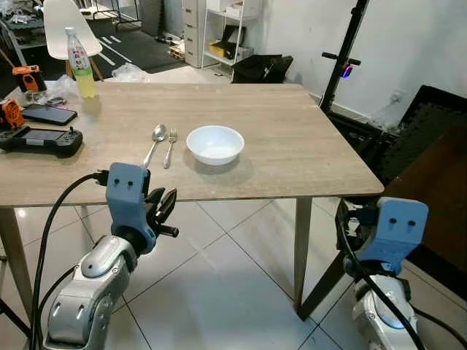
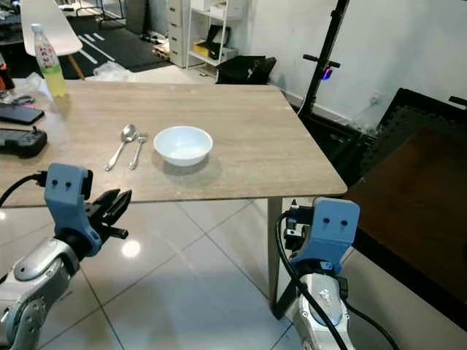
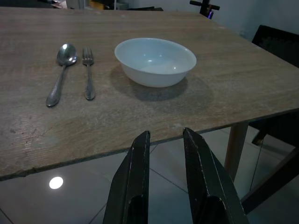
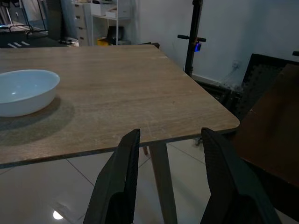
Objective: Setting the table
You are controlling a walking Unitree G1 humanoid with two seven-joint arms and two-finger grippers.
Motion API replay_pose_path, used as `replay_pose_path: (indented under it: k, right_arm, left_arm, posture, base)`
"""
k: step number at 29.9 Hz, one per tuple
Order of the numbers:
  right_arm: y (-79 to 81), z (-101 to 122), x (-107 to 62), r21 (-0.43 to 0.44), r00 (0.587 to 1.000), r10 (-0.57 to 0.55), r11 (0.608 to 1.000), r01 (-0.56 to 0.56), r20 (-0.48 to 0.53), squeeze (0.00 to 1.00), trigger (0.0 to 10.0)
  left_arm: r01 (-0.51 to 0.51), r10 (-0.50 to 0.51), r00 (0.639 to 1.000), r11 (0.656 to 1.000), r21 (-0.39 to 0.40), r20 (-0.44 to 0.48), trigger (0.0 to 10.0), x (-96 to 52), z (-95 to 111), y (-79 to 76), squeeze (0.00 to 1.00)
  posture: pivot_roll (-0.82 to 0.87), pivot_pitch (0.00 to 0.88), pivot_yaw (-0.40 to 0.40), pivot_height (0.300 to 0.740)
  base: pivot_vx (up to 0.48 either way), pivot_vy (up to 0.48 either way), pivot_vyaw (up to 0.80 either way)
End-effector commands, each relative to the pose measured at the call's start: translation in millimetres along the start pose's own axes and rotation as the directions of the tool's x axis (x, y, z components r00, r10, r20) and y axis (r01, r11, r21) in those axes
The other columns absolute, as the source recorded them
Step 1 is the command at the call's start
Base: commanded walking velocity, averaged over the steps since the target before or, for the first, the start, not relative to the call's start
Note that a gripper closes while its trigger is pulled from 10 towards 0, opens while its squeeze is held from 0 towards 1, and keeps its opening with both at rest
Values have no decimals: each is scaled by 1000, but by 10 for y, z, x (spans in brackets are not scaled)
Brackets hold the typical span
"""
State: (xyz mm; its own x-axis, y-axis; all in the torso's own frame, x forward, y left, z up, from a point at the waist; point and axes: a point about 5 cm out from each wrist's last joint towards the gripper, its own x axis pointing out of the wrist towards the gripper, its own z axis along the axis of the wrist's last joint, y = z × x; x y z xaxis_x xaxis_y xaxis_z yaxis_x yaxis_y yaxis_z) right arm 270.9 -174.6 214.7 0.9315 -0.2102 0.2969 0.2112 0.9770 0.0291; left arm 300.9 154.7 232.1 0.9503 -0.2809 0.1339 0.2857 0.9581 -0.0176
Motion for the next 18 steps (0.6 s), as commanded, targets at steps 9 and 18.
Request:
replay_pose_path:
  k: [9,18]
  right_arm:
    - [-14,-60,-1,4,1000,-9,1000,9,-29,0,10000]
    - [-21,-62,4,-3,999,-12,1000,12,-30,0,10000]
  left_arm:
    - [-30,30,999,999,-20,-28,10000,23,-46,37,0]
    - [-25,24,999,1000,-13,-28,10000,34,-46,27,0]
  posture:
    - [78,73,-20,740]
    - [78,74,-17,740]
  base:
    - [0,457,-178]
    - [0,480,-800]
